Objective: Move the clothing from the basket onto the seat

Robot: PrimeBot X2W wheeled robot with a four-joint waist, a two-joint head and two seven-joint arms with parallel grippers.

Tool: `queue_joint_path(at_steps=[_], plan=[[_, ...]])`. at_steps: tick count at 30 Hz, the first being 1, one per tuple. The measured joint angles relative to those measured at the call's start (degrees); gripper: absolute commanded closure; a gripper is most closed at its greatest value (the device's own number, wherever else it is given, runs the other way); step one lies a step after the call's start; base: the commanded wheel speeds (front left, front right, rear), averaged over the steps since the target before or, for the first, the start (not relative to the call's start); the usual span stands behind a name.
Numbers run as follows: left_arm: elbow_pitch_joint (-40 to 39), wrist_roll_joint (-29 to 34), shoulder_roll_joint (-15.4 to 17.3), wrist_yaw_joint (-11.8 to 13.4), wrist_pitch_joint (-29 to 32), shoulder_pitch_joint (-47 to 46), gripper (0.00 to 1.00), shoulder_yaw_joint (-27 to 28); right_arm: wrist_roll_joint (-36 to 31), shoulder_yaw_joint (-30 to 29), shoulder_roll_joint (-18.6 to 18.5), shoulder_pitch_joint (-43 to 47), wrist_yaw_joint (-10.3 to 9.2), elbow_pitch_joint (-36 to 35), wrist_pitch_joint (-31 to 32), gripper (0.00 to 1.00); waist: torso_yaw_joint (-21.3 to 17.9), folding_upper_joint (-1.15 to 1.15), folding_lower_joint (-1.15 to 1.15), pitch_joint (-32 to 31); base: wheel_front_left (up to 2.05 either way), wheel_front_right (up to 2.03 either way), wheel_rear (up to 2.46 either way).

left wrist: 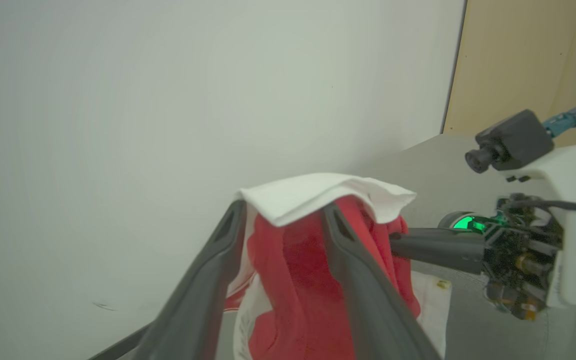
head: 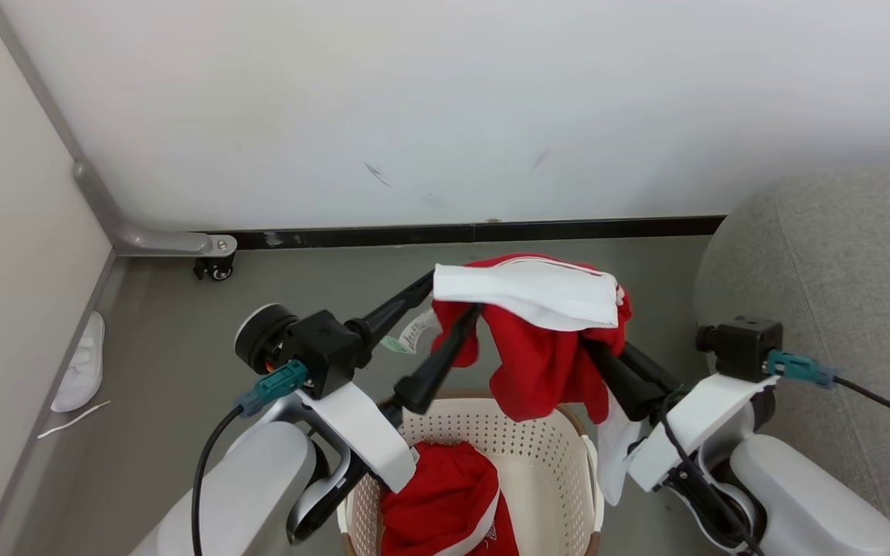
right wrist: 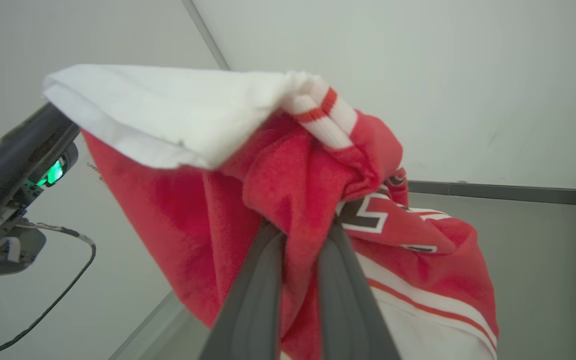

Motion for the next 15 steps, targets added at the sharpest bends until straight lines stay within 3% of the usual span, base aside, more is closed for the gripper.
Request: queue_joint_path(at_steps=[15], plan=[[1.01, -0.75, 1.56, 0.03, 0.15, 2.3, 0.0, -0.19, -4.45, -5.34, -1.92, 2.83, 0.0, -3.19, 0.0, 1.0, -2.25, 0.0, 0.0, -0.44, 0.0, 0.0, 0.0]])
